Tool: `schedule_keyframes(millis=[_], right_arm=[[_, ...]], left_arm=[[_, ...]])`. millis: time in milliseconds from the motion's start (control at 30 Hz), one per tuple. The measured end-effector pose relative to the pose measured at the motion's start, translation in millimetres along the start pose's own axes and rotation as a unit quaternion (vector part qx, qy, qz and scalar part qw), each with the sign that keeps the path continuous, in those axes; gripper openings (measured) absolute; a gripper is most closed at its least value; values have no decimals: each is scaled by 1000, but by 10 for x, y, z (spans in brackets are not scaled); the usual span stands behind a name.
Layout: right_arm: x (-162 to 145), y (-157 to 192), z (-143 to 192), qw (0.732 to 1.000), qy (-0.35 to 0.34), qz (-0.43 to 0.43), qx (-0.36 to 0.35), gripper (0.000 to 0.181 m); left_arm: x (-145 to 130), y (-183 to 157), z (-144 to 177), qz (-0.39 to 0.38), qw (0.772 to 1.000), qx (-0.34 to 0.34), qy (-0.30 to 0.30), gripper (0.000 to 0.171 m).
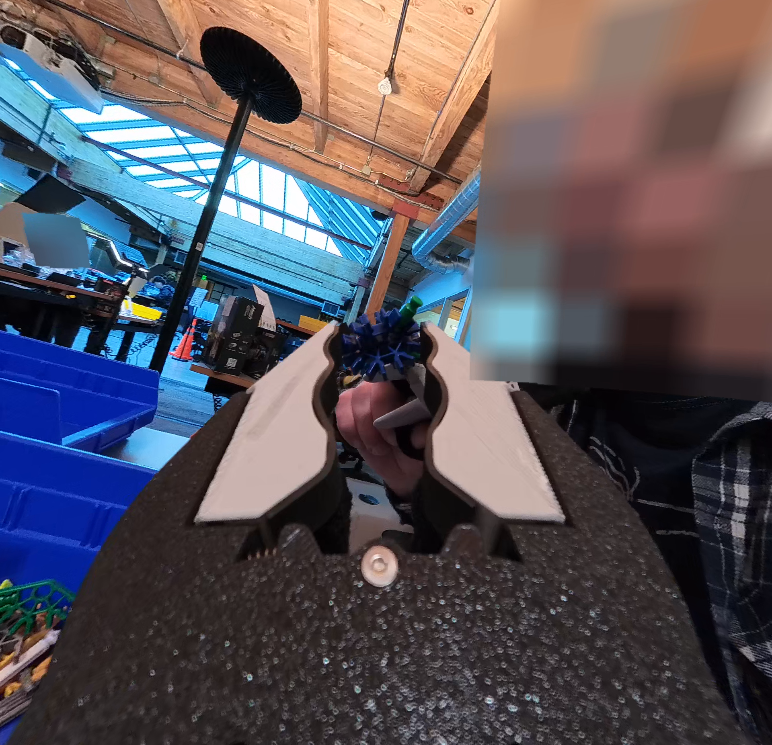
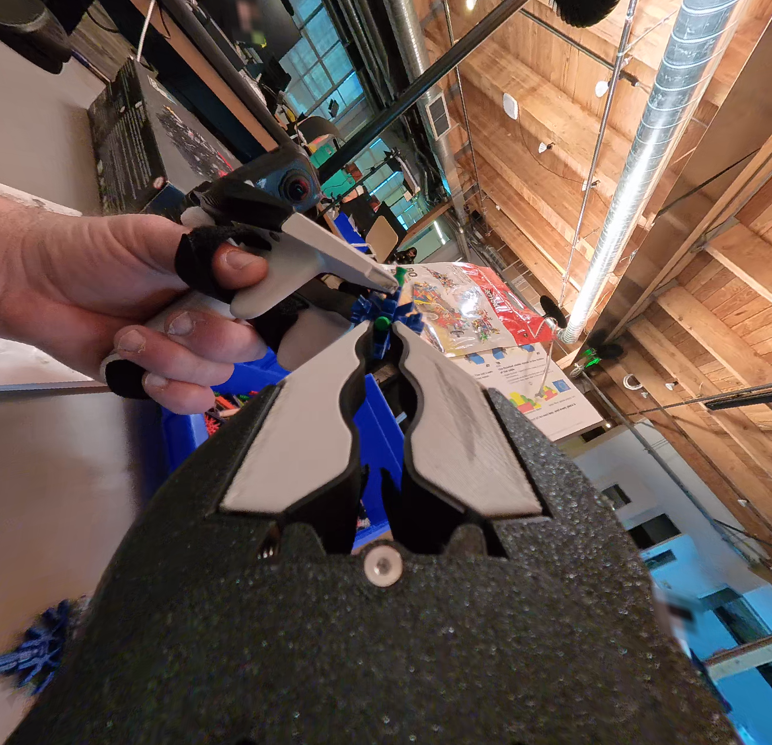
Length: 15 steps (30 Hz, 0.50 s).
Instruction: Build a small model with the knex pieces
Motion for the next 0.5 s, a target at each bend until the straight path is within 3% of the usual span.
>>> schedule_keyframes(millis=[233,500], right_arm=[[35,8,25,999,-5,30,-13,6],[248,156,107,998,-54,35,-1,6]], left_arm=[[4,-46,-52,3,1000,-15,-8,34],[13,-301,17,22,993,-116,0,33]])
Point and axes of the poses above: each gripper's, where its closed fingertips meet, z back along the fingers, x out of its top, y = z × x across the jaws, the point moved 1 cm from there along z, back along the fingers, and after that the axes turned 5 degrees about -z, right-handed, at the moved point
